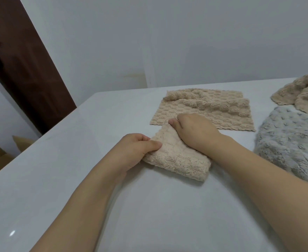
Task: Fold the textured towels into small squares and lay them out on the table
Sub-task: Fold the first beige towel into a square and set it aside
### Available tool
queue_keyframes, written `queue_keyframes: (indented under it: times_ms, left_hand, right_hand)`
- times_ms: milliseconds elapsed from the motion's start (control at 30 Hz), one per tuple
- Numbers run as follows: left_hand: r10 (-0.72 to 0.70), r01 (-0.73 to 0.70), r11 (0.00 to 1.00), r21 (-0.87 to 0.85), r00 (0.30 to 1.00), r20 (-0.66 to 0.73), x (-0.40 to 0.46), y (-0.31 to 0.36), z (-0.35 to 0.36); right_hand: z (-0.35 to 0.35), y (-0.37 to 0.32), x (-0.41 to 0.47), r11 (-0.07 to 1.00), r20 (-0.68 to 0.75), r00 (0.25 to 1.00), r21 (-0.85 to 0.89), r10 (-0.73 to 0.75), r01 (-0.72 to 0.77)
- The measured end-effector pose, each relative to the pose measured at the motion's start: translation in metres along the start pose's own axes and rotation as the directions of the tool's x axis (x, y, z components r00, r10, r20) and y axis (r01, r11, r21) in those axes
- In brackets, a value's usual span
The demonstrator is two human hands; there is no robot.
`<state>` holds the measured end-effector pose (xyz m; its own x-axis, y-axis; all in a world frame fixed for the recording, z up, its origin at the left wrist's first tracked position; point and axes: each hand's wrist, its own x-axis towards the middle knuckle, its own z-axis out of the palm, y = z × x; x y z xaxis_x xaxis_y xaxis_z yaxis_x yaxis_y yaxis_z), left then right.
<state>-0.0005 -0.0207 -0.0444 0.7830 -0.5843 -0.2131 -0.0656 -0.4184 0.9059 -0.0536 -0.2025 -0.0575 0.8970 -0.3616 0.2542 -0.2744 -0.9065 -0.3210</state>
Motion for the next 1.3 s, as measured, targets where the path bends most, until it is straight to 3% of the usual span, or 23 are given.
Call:
queue_keyframes:
  times_ms: [100,267,533,667,800,900,1000,1100,1167,1233,1300]
  left_hand:
    - [0.059,-0.056,0.99,-0.127,0.998,0.022,-0.002,0.004,-0.003]
    - [0.132,-0.147,0.943,-0.298,0.989,-0.067,-0.001,0.005,-0.008]
    - [0.156,-0.173,0.918,-0.357,0.985,-0.077,0.002,0.001,-0.005]
    - [0.125,-0.194,0.886,-0.421,0.975,-0.186,0.001,0.006,-0.011]
    - [0.15,-0.259,0.875,-0.41,0.949,-0.279,-0.003,0.006,0.001]
    - [0.161,-0.295,0.838,-0.458,0.937,-0.31,-0.001,0.007,0.004]
    - [0.096,-0.226,0.859,-0.459,0.953,-0.288,0.003,0.004,-0.002]
    - [0.04,-0.083,0.956,-0.281,0.987,-0.158,-0.001,0.003,0.0]
    - [0.016,-0.008,0.997,0.071,0.992,-0.122,-0.003,0.0,0.006]
    - [0.093,-0.032,0.898,0.439,0.989,-0.118,-0.009,-0.001,0.014]
    - [0.293,-0.168,0.782,0.601,0.949,-0.117,-0.016,0.0,0.024]
  right_hand:
    - [0.006,0.008,0.004,0.998,-0.058,0.997,0.044,0.047,-0.044]
    - [0.006,0.01,0.008,0.99,-0.082,0.991,0.108,0.103,-0.094]
    - [0.003,0.009,0.01,0.981,-0.044,0.987,0.129,0.152,-0.145]
    - [0.008,-0.005,0.009,0.981,-0.051,0.99,0.149,0.134,-0.126]
    - [0.007,-0.004,0.008,0.962,-0.08,0.973,0.19,0.216,-0.198]
    - [0.002,-0.001,0.007,0.976,-0.131,0.967,0.042,0.217,-0.213]
    - [-0.004,-0.003,0.006,0.986,-0.118,0.984,-0.082,0.135,-0.145]
    - [-0.005,0.0,0.004,0.986,-0.031,0.991,-0.104,0.127,-0.13]
    - [-0.004,0.0,0.002,0.984,-0.023,0.99,-0.108,0.142,-0.144]
    - [-0.001,-0.001,0.002,0.979,-0.037,0.987,-0.131,0.155,-0.159]
    - [0.001,0.002,0.005,0.97,-0.042,0.979,-0.133,0.198,-0.202]
